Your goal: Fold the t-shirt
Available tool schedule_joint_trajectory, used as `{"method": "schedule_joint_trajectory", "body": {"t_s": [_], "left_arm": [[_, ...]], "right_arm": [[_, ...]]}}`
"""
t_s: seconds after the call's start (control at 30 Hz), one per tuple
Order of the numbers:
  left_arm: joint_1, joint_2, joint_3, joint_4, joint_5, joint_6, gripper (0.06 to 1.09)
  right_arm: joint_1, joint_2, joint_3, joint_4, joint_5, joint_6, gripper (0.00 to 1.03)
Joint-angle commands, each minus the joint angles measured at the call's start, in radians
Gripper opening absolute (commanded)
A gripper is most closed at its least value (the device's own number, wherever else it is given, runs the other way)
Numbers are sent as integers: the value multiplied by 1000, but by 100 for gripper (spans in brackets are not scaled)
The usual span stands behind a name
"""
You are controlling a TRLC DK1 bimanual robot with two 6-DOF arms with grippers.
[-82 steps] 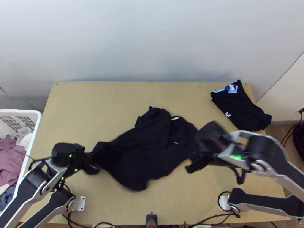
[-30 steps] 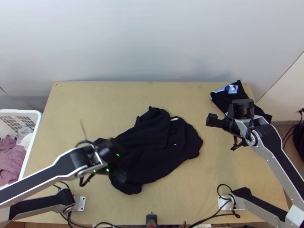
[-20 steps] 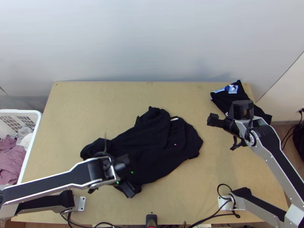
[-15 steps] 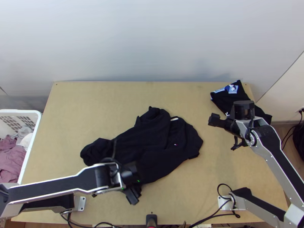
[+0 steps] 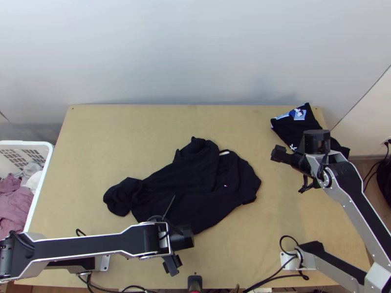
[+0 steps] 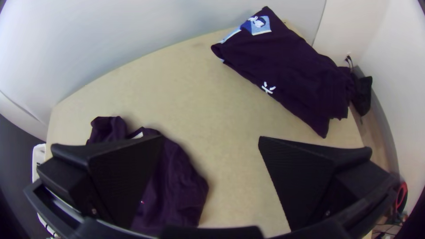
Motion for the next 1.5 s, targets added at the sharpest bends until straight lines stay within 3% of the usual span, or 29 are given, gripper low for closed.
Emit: {"method": "schedule_joint_trajectory", "body": {"t_s": [0.0, 0.17, 0.3, 0.37, 0.53, 0.73, 1.13, 1.27, 1.33, 1.4, 1.47], "left_arm": [[-2, 36, -60, 73, -30, 9, 99], [-1, 73, -73, 114, -44, -16, 98], [4, 93, -97, 125, -59, -30, 84], [5, 84, -126, 151, -64, -34, 70], [8, 32, -188, 251, -119, -24, 12], [41, -18, -206, 223, -131, -4, 10], [331, -200, -153, 148, -143, 67, 10], [364, -232, -157, 137, -143, 67, 10], [375, -241, -159, 131, -143, 67, 10], [390, -248, -156, 128, -145, 68, 10], [415, -251, -148, 126, -153, 76, 10]], "right_arm": [[54, -6, 25, -20, -1, -4, 99], [68, -3, 30, -34, -1, -7, 99], [108, -1, 28, -78, -18, -8, 99], [139, 3, 8, -126, -75, -10, 99], [220, 3, -107, -185, -162, -14, 99], [277, 15, -226, -167, -177, -23, 98], [337, 226, -308, 85, -154, -23, 95], [346, 273, -282, 135, -150, -20, 84], [347, 296, -272, 167, -130, -20, 73], [340, 313, -269, 195, -107, -30, 52], [333, 304, -269, 236, -90, -54, 19]]}}
